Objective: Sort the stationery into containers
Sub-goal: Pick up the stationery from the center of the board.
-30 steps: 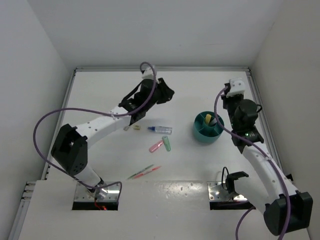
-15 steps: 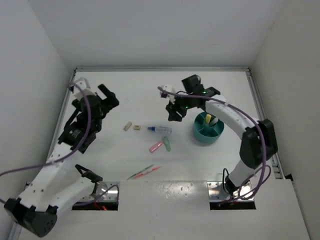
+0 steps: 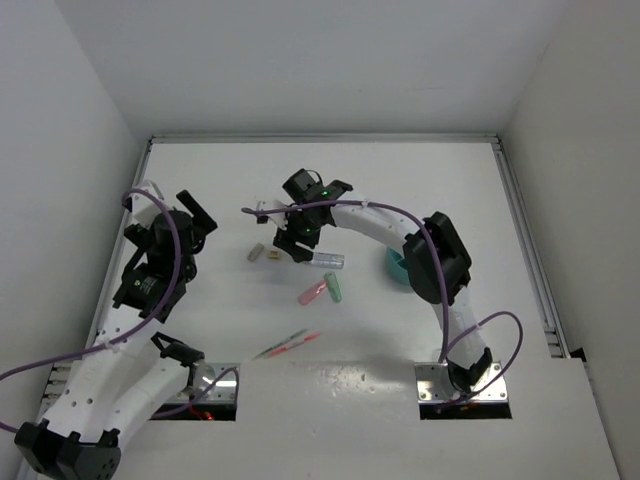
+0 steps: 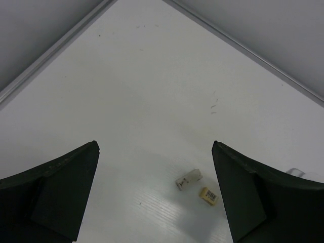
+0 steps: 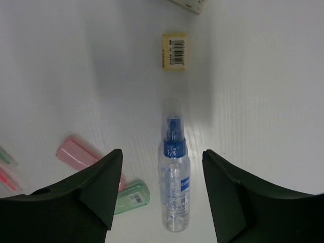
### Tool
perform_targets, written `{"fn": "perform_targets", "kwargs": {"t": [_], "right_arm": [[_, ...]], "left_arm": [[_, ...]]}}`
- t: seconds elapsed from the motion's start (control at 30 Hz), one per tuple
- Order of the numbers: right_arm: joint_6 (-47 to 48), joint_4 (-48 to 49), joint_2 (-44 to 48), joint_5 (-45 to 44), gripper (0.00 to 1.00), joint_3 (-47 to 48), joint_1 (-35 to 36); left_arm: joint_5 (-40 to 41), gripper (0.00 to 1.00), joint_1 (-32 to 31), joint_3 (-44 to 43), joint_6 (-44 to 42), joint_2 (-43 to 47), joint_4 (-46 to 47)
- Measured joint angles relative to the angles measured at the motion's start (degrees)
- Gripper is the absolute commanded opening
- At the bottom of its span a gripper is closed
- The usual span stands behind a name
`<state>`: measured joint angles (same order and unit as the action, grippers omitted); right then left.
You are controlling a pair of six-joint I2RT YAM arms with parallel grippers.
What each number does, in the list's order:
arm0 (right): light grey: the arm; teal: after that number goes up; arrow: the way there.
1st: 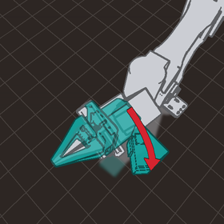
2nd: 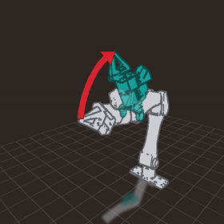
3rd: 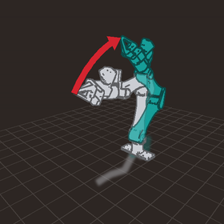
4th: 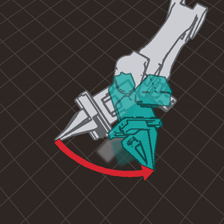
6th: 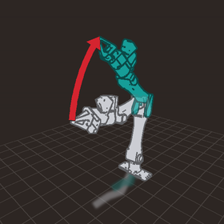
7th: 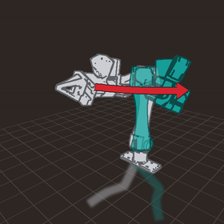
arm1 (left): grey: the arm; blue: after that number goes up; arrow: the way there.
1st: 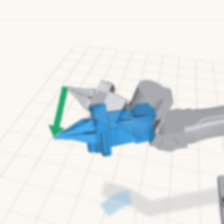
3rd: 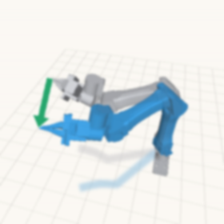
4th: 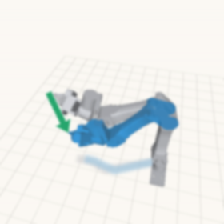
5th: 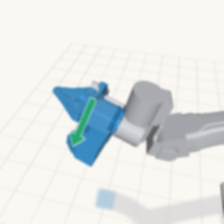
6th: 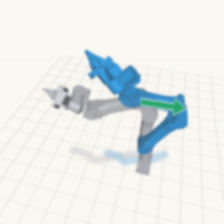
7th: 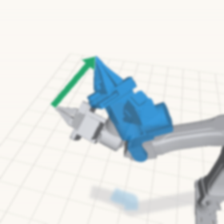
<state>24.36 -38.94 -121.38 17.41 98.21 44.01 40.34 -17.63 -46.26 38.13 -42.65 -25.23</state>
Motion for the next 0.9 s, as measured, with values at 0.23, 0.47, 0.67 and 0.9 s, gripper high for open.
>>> {"fn": "perform_targets", "kwargs": {"t": [0.23, 0.47, 0.67, 0.9], "right_arm": [[-0.4, -4.3, -4.1, -8.9, 0.63, 2.1, 1.1], [0.0, -7.7, -6.6, -13.1, 0.63, 2.4, 1.8], [0.7, -8.1, -8.4, -15.9, 0.63, 2.8, 2.6], [1.6, -8.5, -10.1, -16.8, 0.3, 3.5, 2.7]], "left_arm": [[-1.0, 1.0, 0.0, 0.0, -0.3, 0.7, 0.0], [-1.8, 1.0, 0.0, 0.0, -0.4, 1.2, 0.0], [-2.0, 1.0, 0.0, 0.0, -0.4, 1.3, 0.0], [-2.0, 1.0, 0.0, 0.0, -0.4, 1.3, 0.0]]}}
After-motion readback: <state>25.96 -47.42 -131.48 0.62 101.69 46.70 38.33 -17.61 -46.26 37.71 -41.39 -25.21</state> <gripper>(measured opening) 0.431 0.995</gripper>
